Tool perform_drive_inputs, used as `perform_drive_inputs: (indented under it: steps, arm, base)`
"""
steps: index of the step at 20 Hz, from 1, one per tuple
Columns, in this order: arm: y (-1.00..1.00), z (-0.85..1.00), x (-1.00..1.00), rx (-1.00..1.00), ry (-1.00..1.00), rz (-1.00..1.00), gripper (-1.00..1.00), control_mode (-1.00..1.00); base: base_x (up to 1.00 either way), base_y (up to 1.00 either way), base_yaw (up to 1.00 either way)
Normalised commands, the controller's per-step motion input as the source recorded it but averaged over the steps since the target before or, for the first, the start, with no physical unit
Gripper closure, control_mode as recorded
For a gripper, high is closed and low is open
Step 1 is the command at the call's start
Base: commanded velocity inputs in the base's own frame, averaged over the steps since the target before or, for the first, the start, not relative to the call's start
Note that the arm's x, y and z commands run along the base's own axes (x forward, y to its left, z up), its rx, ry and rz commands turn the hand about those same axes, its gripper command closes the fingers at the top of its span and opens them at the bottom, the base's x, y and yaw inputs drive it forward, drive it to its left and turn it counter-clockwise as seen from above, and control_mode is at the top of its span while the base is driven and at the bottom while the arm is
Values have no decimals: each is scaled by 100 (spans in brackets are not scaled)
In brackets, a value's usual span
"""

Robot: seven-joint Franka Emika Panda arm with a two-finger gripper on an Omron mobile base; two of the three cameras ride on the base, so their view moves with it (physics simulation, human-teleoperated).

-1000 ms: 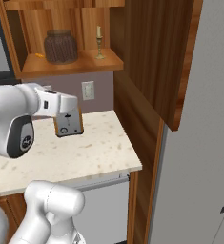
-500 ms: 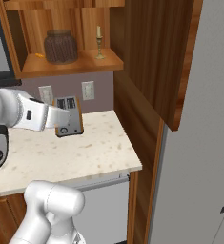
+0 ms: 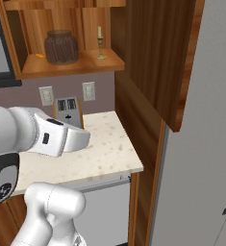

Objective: Pick the candle and jar from the dining table and place them in the open cabinet. Close the cabinet after placing the objects.

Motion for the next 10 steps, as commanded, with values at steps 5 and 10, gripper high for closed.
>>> perform_drive_inputs:
  steps: [5,10]
  arm:
    - [-54,0,-22,5,1,-4,-100,-100]
    - [-47,-1,-25,6,6,-6,-100,-100]
  base:
    - [0,0,0]
    - [0,0,0]
